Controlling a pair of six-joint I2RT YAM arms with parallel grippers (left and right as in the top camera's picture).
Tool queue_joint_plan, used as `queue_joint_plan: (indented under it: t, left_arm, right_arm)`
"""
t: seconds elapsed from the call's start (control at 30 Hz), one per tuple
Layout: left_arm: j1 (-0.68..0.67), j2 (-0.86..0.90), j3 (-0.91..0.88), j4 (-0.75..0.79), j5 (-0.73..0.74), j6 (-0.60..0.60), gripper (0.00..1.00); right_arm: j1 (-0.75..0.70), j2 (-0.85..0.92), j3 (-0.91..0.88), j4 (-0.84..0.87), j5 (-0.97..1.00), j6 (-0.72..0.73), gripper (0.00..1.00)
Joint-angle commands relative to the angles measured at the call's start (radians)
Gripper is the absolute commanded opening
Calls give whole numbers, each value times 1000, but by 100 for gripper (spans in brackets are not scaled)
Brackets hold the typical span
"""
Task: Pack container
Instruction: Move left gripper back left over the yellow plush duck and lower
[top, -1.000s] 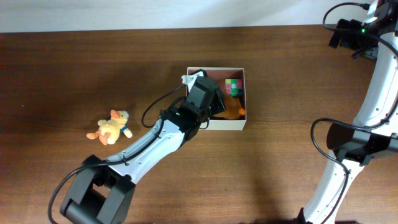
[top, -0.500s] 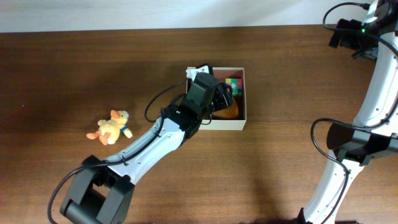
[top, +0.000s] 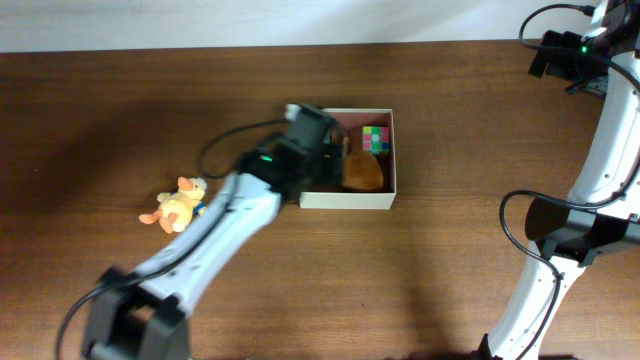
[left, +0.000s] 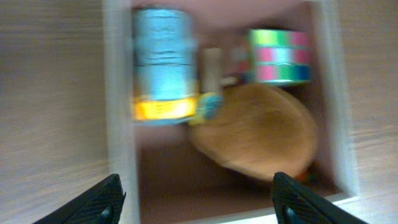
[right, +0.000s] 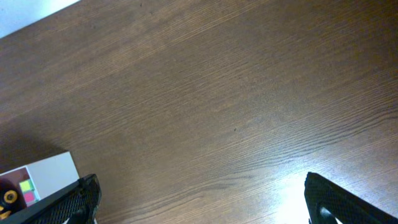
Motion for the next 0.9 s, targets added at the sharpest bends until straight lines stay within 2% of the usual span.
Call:
queue_joint_plan:
  t: [0.0,0.17,0.2,0.37,0.7,0.87]
  left_arm:
    - [106,-169,47,-97,-58,37,80]
    - [257,-298,47,-309,-162,37,87]
    - [297,-313,47,-349,-169,37,95]
    - [407,-302,37,-380,-169,68,99]
    - [519,-114,34,-300,-167,454,99]
    - [528,7,34,-340,-168,520,99]
  right_arm:
    - [-2,-1,6,-6,-5,9,99]
    - [-2,-1,6,-6,-5,9,99]
    - [-2,-1,6,-6,-5,9,99]
    - [-2,-1,6,-6,-5,9,99]
    - [-2,-1,6,-6,-5,9,99]
    - [-2,-1,6,-6,-5,9,99]
